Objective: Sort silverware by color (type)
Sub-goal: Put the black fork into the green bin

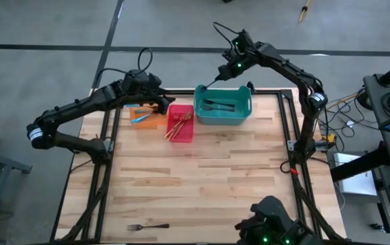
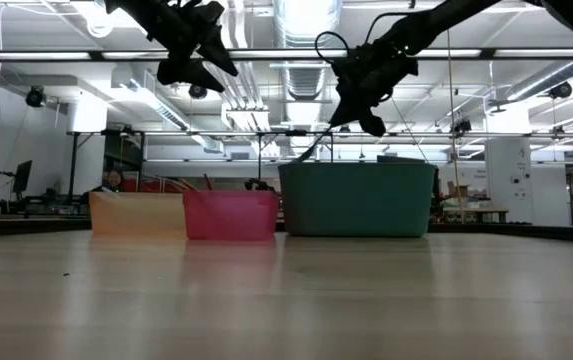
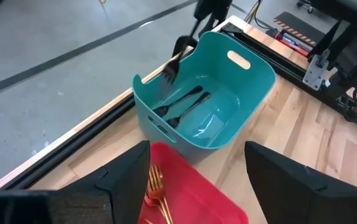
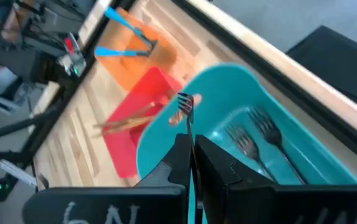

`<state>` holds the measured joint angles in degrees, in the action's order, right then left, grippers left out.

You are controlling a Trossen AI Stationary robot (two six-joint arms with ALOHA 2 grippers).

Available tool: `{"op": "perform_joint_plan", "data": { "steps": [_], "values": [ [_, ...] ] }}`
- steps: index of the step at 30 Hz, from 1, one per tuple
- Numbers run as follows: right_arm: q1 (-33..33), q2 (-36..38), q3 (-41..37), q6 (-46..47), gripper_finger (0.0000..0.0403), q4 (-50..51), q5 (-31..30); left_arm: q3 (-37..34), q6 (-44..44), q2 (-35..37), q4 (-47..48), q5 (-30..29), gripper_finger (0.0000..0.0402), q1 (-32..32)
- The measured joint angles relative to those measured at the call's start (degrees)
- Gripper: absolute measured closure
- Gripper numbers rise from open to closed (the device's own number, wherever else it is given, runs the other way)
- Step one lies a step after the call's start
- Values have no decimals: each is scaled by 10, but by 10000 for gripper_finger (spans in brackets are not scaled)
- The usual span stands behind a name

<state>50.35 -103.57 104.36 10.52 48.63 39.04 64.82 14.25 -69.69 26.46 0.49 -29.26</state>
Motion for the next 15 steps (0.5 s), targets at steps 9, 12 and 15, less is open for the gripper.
{"op": "perform_joint_plan", "data": {
  "steps": [9, 12, 15],
  "values": [
    [0, 47, -51, -2, 394, -9, -30, 0, 1, 0, 3, 0, 161, 0],
    [0, 56, -75, 22, 394, -42, -33, 0, 0, 0, 4, 0, 161, 0],
    [0, 62, -97, 35, 394, -66, -34, 0, 0, 0, 9, 0, 161, 0]
  ]
}}
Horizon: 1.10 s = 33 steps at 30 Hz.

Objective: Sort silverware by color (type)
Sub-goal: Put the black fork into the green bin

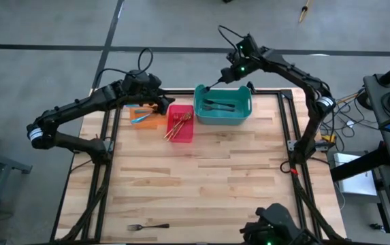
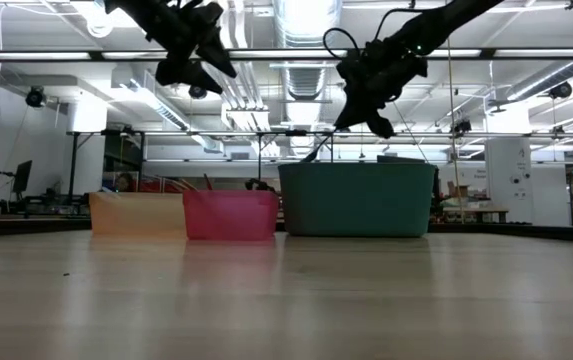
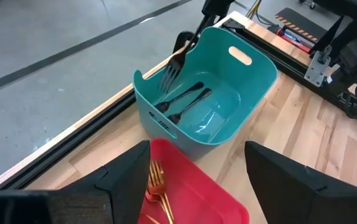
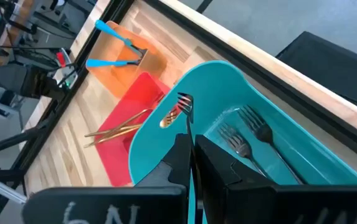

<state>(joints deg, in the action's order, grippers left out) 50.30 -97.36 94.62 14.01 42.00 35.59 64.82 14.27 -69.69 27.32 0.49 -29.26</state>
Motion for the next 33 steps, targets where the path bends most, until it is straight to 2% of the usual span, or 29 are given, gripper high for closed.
{"op": "perform_joint_plan", "data": {
  "steps": [9, 16, 24, 33],
  "values": [
    [0, 40, -94, 33, 394, -92, 4, 0, 0, 0, 8, 0, 161, 0],
    [1, 82, -175, 93, 394, -187, 2, 0, -5, 0, 8, 0, 161, 0],
    [1, 101, -245, 170, 394, -241, -14, 0, -4, 0, 8, 0, 161, 0],
    [0, 108, -278, 243, 394, -261, -68, 0, -4, 0, 8, 0, 161, 0]
  ]
}}
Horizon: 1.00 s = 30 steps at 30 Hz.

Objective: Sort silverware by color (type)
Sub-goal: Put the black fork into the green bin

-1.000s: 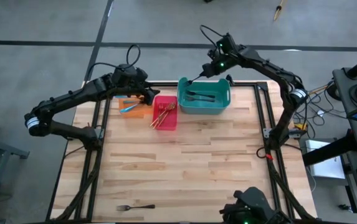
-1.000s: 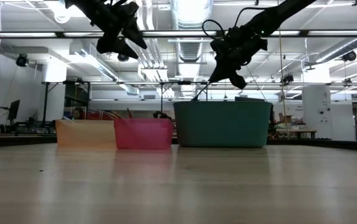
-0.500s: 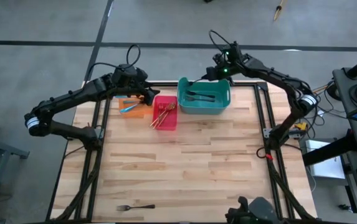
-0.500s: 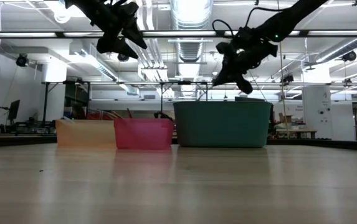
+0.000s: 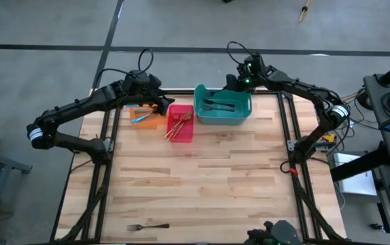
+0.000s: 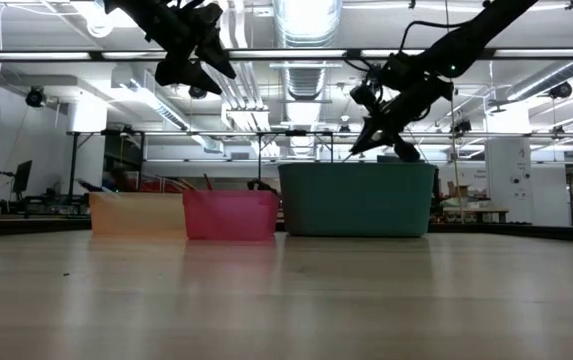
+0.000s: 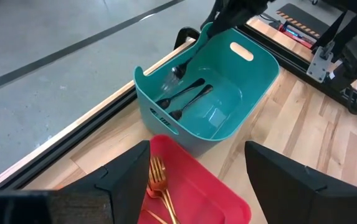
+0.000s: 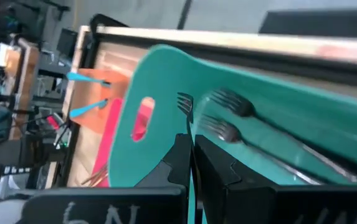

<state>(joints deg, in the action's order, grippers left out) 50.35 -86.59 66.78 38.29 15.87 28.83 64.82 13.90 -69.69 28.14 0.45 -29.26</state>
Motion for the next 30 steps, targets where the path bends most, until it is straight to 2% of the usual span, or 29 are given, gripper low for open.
{"op": "perform_joint_plan", "data": {
  "steps": [4, 13, 19, 30],
  "values": [
    [-11, 0, -18, 17, 394, 0, -12, 0, -1, 0, 0, 0, 161, 0],
    [-47, 0, -39, 47, 394, -13, -106, 0, -11, -3, 0, -2, 161, 0],
    [-47, 0, -39, 48, 393, -14, -109, 0, -12, -15, 0, -14, 161, 0],
    [-47, 0, -39, 52, 320, -12, -109, 0, -11, -28, -1, -14, 161, 0]
  ]
}}
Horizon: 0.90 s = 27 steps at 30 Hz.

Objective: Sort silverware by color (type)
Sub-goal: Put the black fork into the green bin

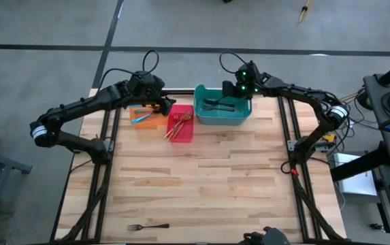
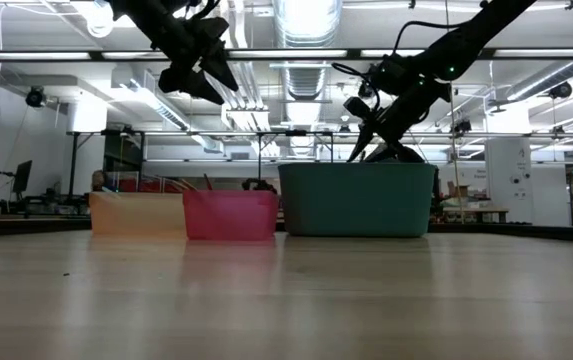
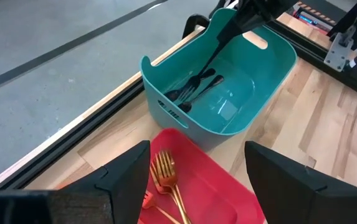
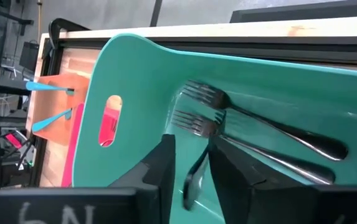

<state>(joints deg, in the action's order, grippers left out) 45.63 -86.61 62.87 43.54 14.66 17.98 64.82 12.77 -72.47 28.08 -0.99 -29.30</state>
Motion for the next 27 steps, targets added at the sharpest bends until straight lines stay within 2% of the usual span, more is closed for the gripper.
{"op": "perform_joint_plan", "data": {
  "steps": [9, 14, 21, 27],
  "values": [
    [0, -1, 25, -27, 296, 23, 4, 0, 45, 2, 22, 8, 161, 1],
    [2, -1, 66, -74, 286, 69, -1, 0, 121, 2, 55, 79, 161, 9],
    [2, -2, 79, -101, 284, 84, -2, 0, 205, 3, 64, 91, 161, 68],
    [2, -2, 82, -106, 284, 85, -3, 0, 234, 3, 62, 74, 161, 127]
  ]
}}
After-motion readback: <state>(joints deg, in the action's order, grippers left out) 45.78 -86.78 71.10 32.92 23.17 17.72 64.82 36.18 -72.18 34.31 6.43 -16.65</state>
